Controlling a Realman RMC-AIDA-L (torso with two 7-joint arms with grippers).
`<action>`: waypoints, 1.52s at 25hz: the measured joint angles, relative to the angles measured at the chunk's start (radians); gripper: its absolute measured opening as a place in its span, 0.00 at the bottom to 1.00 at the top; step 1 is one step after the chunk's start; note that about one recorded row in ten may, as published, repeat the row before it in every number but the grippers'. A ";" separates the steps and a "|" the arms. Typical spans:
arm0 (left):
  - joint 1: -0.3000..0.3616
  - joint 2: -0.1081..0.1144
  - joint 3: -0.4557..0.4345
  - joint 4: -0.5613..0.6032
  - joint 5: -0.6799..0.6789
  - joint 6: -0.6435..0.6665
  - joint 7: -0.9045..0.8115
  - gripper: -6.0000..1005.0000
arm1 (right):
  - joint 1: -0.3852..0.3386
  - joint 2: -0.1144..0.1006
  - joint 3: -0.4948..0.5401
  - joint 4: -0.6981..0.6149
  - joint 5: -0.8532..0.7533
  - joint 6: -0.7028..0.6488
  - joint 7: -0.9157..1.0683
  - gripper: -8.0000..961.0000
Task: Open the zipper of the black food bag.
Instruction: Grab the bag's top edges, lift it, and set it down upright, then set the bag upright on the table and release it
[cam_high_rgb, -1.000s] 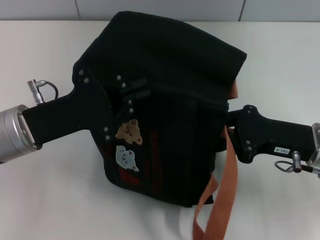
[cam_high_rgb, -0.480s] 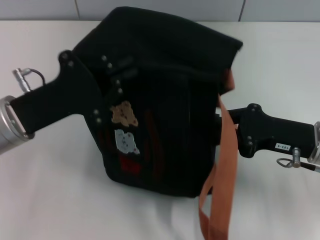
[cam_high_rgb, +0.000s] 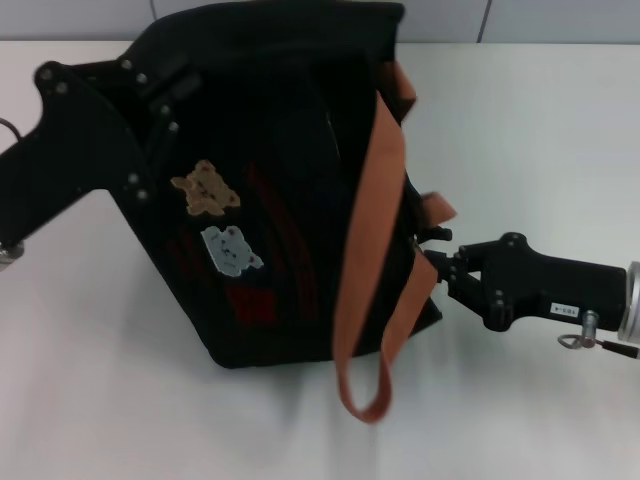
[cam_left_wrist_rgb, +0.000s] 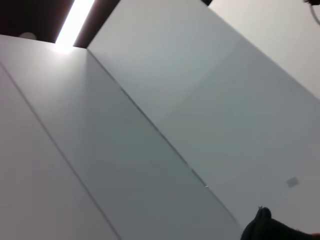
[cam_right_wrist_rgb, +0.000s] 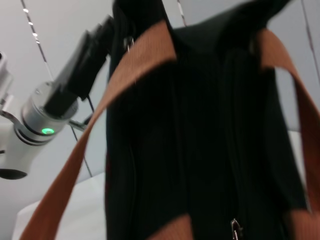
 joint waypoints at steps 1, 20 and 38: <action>0.004 0.000 -0.010 0.000 -0.004 0.000 0.000 0.07 | -0.006 -0.002 0.000 0.000 0.000 0.003 0.001 0.01; 0.169 0.000 -0.305 -0.324 -0.011 -0.090 -0.008 0.07 | -0.023 0.012 0.366 0.015 0.040 -0.068 -0.006 0.16; -0.059 -0.011 -0.431 -0.733 0.001 -0.354 -0.100 0.09 | -0.055 -0.013 0.410 0.006 0.044 -0.154 0.029 0.65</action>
